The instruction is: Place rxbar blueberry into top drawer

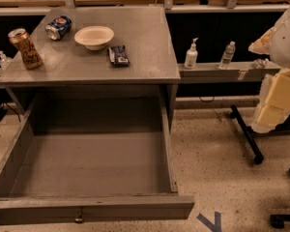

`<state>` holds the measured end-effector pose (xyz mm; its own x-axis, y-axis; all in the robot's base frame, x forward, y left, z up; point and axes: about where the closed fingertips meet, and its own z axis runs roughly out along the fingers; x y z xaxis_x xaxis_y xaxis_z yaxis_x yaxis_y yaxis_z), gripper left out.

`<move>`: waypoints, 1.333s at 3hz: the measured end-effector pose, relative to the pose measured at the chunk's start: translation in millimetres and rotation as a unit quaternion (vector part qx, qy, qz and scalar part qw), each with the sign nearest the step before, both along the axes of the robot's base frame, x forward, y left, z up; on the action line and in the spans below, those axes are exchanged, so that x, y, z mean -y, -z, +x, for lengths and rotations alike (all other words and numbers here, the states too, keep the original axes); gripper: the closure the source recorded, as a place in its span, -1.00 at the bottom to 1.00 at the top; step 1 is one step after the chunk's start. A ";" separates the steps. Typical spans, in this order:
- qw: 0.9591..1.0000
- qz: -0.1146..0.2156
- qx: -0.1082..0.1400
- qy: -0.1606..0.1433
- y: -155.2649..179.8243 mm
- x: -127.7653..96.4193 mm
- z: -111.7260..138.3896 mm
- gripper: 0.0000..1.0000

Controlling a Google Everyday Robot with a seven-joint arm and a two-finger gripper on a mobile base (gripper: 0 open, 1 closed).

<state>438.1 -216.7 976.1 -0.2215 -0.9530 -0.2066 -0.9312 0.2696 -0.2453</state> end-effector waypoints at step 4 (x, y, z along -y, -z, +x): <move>0.985 0.051 -0.041 -0.157 58.5 -140.8 204.3 -1.00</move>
Offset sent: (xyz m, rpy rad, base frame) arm 0.1653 0.0680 -0.0077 0.0487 -0.0329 0.2226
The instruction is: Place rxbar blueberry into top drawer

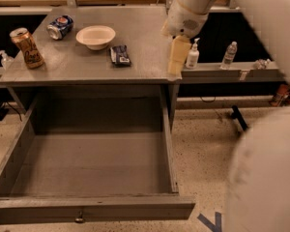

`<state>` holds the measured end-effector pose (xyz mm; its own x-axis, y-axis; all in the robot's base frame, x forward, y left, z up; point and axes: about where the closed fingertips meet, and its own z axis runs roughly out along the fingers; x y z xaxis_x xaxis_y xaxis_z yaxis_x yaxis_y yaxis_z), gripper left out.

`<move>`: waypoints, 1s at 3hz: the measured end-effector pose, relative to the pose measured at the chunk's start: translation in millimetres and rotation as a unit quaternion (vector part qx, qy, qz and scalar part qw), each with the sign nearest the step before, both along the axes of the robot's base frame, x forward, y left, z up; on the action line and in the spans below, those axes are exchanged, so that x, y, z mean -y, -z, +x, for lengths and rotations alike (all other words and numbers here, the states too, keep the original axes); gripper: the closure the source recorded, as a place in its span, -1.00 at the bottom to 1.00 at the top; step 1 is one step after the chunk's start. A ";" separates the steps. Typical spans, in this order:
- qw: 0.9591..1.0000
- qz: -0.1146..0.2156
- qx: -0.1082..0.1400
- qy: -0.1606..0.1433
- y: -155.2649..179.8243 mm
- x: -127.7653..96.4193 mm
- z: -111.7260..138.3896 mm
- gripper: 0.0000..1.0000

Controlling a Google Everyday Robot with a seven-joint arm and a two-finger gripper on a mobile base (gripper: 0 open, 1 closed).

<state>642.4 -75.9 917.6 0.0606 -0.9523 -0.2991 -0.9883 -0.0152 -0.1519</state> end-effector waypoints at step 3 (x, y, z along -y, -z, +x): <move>0.965 0.237 0.107 0.044 -18.2 -115.6 130.0 -1.00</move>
Offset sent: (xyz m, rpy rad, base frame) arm 0.1468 0.1307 0.0480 0.6501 -0.4260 -0.0901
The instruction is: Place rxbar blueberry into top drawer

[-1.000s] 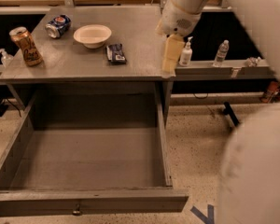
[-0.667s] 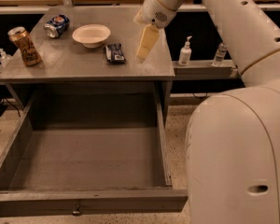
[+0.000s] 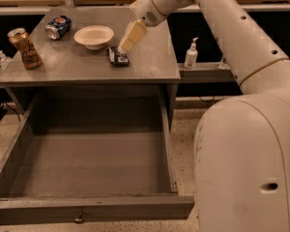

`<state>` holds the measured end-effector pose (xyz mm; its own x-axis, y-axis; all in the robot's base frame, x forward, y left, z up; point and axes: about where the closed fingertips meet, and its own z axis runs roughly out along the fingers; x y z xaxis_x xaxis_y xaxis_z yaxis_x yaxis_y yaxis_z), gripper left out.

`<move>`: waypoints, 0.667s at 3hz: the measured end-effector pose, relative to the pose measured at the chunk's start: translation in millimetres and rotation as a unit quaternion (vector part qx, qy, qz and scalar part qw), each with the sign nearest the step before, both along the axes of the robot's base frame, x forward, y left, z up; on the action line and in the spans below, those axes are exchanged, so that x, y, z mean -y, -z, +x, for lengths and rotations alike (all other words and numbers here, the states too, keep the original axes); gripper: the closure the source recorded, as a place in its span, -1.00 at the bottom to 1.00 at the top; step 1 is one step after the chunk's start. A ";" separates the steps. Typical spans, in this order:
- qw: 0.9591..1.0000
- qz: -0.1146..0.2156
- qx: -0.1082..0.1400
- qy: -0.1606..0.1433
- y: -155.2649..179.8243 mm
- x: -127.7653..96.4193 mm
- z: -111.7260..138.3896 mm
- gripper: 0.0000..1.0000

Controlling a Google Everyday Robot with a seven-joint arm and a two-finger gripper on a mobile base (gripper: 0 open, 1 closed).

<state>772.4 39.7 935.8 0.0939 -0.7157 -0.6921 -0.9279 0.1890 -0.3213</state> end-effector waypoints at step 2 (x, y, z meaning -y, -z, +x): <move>0.992 0.031 -0.104 0.065 63.2 -39.0 19.9 -1.00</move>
Offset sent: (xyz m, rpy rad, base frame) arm 0.0232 0.0563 -0.0962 0.0800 0.3628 -0.2156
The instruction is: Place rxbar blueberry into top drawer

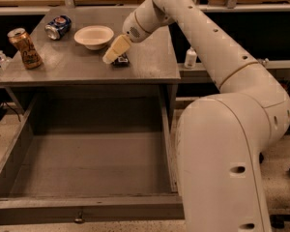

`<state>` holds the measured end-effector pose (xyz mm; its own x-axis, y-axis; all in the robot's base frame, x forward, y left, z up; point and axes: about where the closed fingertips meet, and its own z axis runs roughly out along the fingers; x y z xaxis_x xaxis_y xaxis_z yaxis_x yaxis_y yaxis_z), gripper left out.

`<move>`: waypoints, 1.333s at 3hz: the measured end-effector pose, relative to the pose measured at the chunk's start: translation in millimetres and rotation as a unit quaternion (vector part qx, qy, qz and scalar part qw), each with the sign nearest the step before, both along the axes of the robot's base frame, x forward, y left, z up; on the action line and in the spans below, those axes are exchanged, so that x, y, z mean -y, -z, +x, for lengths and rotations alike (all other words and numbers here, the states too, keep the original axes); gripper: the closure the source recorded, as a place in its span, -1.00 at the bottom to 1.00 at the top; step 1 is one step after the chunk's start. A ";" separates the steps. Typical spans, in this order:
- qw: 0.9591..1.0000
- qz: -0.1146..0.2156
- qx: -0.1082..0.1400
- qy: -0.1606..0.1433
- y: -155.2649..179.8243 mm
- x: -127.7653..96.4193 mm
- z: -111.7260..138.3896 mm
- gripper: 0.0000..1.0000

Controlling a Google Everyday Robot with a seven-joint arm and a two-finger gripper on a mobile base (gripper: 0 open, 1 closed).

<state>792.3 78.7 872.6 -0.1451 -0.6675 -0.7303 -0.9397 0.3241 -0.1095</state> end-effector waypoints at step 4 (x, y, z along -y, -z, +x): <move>0.997 -0.029 -0.063 0.038 53.9 -20.5 -0.5 0.36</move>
Offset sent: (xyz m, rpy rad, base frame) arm -0.0016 0.0204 -0.0697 -0.0754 0.1312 -0.0985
